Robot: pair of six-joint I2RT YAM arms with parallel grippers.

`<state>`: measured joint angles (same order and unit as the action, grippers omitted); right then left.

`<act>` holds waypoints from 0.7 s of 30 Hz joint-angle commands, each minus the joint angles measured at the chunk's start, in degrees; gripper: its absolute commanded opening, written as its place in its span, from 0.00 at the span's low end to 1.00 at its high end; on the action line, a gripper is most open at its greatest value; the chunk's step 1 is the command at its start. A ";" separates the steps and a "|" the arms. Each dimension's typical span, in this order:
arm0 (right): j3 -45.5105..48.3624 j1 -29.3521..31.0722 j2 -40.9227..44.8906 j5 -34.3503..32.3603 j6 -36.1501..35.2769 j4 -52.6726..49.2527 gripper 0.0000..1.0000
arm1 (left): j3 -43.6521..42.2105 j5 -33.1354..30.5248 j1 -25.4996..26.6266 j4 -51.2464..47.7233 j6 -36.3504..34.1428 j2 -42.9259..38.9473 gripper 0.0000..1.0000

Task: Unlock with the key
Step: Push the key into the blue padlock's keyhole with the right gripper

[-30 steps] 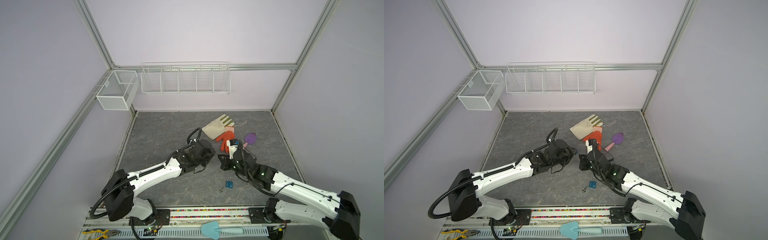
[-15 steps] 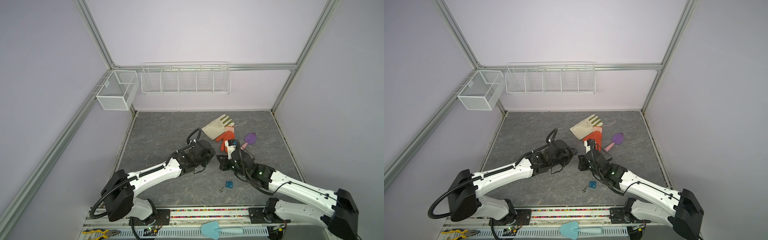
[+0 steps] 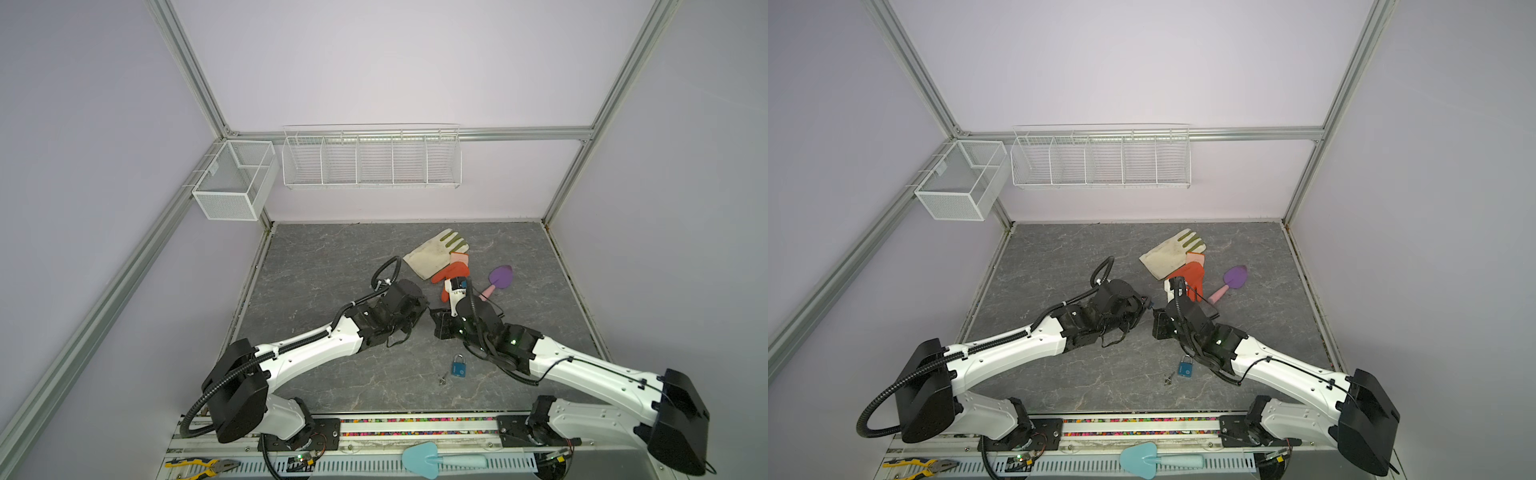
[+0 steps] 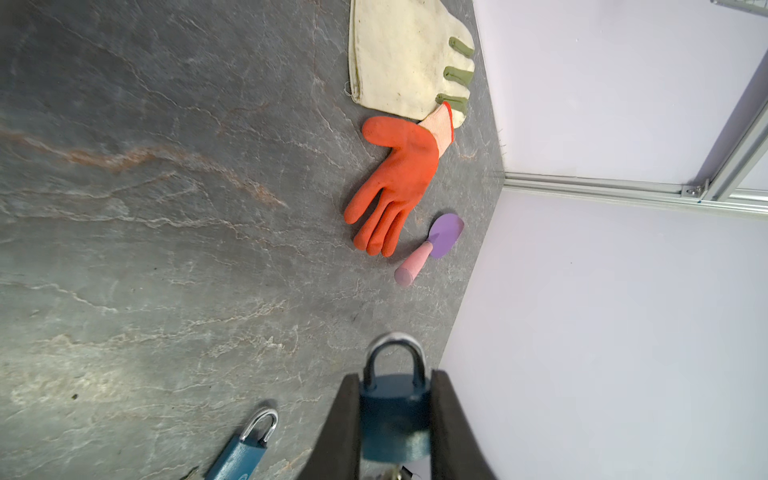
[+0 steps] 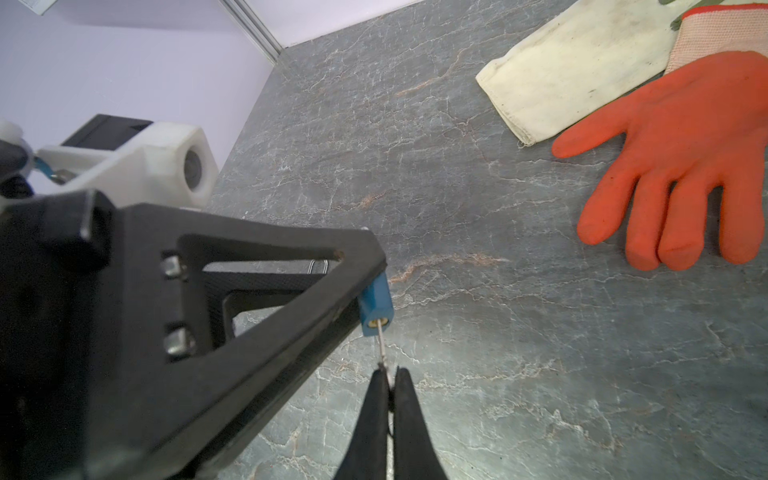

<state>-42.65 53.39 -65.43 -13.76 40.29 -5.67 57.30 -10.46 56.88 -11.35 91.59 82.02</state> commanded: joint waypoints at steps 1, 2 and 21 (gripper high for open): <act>-2.27 0.23 -0.42 -0.05 1.06 3.17 0.06 | 0.54 0.76 0.85 1.34 1.66 -1.31 0.00; -2.56 0.29 -0.40 -0.06 1.55 3.23 0.06 | 0.46 0.54 0.92 1.17 1.66 -1.25 0.00; -0.71 1.81 -2.48 3.46 1.12 10.51 0.06 | -1.78 -0.44 2.32 4.58 5.96 -5.11 0.00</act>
<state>-44.58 54.22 -67.70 -13.76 43.55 -3.66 55.86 -15.03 57.58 -11.46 94.26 79.68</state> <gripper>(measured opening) 0.068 0.215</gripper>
